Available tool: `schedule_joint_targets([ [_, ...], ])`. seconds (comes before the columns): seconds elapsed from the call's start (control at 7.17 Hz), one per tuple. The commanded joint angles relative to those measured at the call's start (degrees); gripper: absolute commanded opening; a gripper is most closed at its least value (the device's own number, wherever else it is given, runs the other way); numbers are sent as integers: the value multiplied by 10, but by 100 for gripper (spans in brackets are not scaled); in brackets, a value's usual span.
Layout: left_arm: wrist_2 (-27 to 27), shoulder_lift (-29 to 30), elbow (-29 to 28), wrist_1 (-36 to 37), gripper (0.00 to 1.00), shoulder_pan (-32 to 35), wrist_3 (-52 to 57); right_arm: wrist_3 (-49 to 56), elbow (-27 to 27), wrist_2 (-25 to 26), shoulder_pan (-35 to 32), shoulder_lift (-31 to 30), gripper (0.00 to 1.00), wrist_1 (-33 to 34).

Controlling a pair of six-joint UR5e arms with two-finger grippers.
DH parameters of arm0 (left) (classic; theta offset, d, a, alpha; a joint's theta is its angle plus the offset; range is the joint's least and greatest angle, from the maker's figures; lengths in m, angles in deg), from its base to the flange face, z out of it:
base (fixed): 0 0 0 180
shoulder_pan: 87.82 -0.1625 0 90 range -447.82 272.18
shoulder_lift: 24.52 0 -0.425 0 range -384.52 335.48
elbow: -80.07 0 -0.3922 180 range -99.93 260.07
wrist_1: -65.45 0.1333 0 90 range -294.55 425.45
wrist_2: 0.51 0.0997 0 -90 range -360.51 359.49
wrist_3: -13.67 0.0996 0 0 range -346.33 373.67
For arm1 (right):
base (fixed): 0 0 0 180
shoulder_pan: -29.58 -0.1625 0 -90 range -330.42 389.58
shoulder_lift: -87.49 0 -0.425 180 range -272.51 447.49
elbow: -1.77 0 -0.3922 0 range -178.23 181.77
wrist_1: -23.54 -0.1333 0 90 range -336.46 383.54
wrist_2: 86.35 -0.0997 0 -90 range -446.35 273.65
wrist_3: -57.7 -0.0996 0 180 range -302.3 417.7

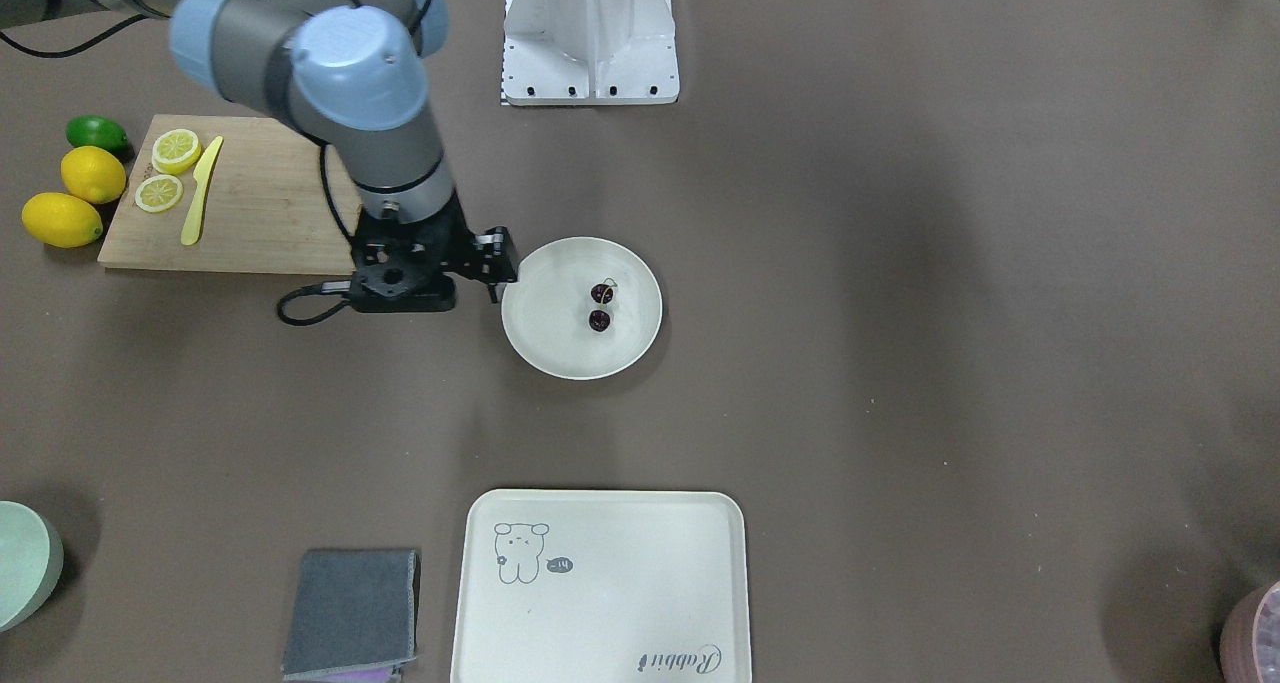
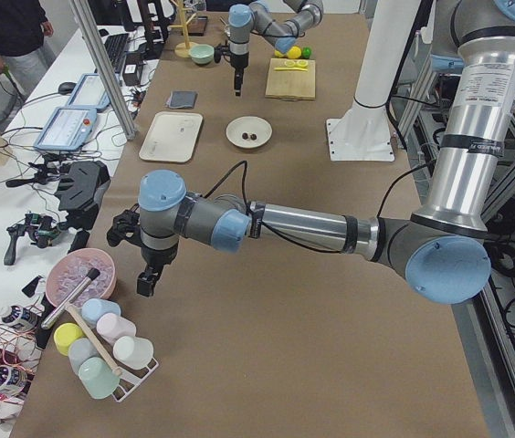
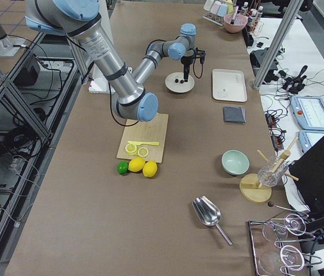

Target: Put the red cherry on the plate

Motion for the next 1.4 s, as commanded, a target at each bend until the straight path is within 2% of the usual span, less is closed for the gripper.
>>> schedule_joint_targets([
  [0.0, -22, -29, 31, 32, 98, 8, 6, 192, -96, -108, -151, -171, 100, 20],
  [0.14, -26, -33, 30, 36, 98, 17, 4, 278, -100, -134, -212, -229, 100, 19],
  [0.42, -28, -54, 33, 41, 98, 19, 1, 428, -83, -137, -316, -304, 100, 20],
  [0.84, -27, -61, 32, 41, 98, 19, -1, 614, -10, -136, -418, -359, 100, 14],
  [1.26, -26, -72, 32, 39, 98, 22, 0, 627, 15, -140, -449, -375, 100, 14],
])
